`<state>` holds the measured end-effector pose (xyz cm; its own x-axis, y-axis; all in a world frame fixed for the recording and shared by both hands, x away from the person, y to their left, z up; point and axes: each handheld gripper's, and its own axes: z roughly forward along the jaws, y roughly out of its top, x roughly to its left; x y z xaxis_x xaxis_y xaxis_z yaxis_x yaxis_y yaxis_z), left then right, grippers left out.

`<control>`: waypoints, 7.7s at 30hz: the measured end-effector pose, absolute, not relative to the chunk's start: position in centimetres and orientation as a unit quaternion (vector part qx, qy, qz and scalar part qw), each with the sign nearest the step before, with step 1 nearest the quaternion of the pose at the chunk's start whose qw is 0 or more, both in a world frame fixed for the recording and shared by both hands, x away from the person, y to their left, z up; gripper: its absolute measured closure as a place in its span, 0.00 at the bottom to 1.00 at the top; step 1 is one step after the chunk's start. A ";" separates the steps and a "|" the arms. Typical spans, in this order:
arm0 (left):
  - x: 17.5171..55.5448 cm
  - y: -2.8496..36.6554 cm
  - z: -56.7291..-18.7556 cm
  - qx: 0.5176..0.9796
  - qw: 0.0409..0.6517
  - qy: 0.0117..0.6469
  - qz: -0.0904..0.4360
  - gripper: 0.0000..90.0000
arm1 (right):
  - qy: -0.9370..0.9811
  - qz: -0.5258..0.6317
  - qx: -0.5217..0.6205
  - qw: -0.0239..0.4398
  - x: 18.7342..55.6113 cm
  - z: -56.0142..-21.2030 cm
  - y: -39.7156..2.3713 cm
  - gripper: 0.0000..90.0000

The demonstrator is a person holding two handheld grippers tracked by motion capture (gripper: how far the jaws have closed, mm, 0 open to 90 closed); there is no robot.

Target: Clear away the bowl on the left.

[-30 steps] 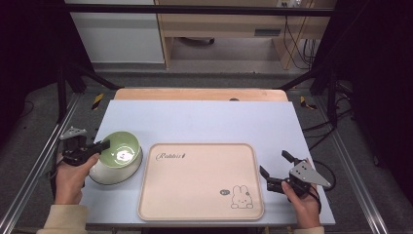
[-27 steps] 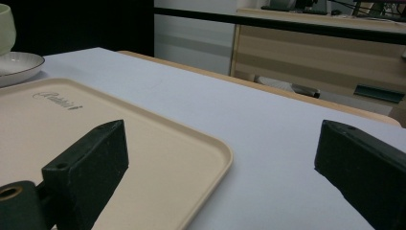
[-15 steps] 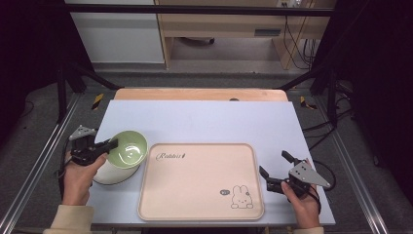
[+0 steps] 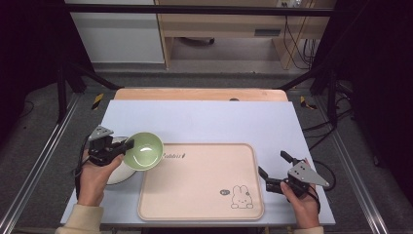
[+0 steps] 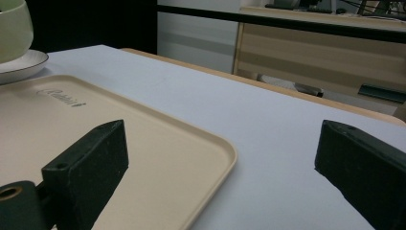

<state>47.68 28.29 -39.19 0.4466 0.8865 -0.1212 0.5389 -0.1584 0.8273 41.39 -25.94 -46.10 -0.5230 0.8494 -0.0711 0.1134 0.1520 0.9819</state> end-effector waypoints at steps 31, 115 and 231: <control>51.4 21.5 -37.1 0.761 0.456 0.437 0.147 0.92 | 0.678 0.545 0.359 0.339 41.4 -46.1 -26.2 0.05; 50.6 13.4 -43.6 0.825 0.394 0.400 0.057 0.92 | 0.676 0.546 0.366 0.335 41.5 -46.3 -26.2 0.05; 46.5 17.8 -39.9 0.764 0.555 0.280 0.176 0.06 | 0.676 0.552 0.355 0.335 41.1 -45.8 -25.7 0.04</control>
<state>46.45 17.85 -39.87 0.7820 0.6218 -0.0421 0.2319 -0.2276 0.9457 41.11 -25.67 -45.84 -0.5236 0.8498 -0.0614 0.1086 0.1380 0.9845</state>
